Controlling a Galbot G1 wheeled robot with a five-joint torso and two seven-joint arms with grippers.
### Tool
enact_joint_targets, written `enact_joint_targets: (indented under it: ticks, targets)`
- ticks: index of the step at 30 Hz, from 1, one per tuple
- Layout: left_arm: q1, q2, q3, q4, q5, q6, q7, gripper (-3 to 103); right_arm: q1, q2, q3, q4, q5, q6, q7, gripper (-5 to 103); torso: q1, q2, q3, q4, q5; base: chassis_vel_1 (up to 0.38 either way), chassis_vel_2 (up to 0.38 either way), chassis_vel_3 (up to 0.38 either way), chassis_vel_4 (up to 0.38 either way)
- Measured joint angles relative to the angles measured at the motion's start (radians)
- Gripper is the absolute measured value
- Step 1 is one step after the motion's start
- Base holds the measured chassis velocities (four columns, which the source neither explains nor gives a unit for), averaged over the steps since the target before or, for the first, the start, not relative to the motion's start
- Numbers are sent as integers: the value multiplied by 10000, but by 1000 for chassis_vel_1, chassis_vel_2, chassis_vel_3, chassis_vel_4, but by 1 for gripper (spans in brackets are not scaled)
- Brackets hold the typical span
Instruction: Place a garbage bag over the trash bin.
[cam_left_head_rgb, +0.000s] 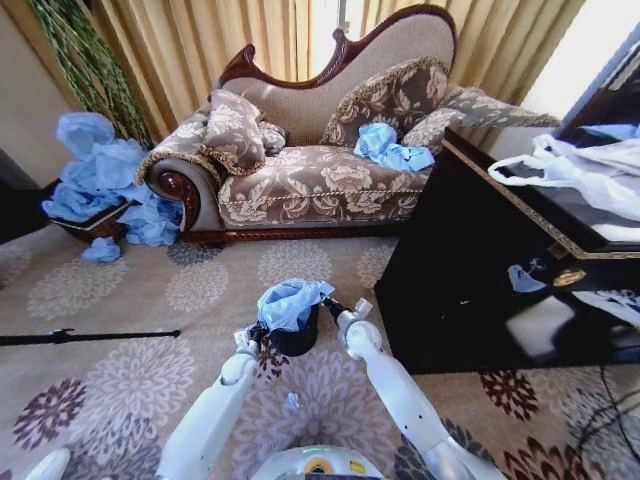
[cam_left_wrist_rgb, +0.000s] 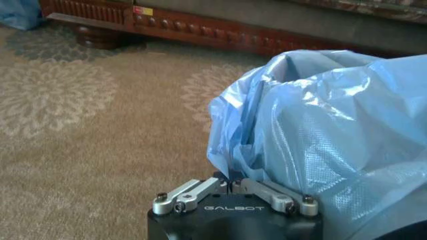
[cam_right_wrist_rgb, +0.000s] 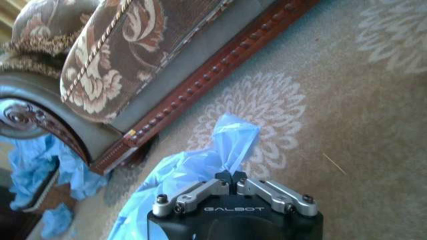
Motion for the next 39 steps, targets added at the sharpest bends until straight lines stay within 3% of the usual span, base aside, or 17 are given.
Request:
enact_joint_targets:
  ticks: [13, 21, 39]
  targets:
    - [1235, -143, -14, -956, 455, -95, -199, 0, -203, -303, -80, 157, -461, -66, 440, 0, 0, 0, 0, 3, 0, 0, 0, 0, 0]
    - [1133, -246, 156, -649, 733, -197, -31, 0, -404, -448, 43, -49, -912, -102, 313, 0, 0, 0, 0, 1, -1, 0, 0, 0, 0]
    - [655, -774, 201, 864, 1320, -770, 356, 0, -89, 325, 293, -1794, -2086, 253, -669, 0, 0, 0, 0, 0, -2, 0, 0, 0, 0]
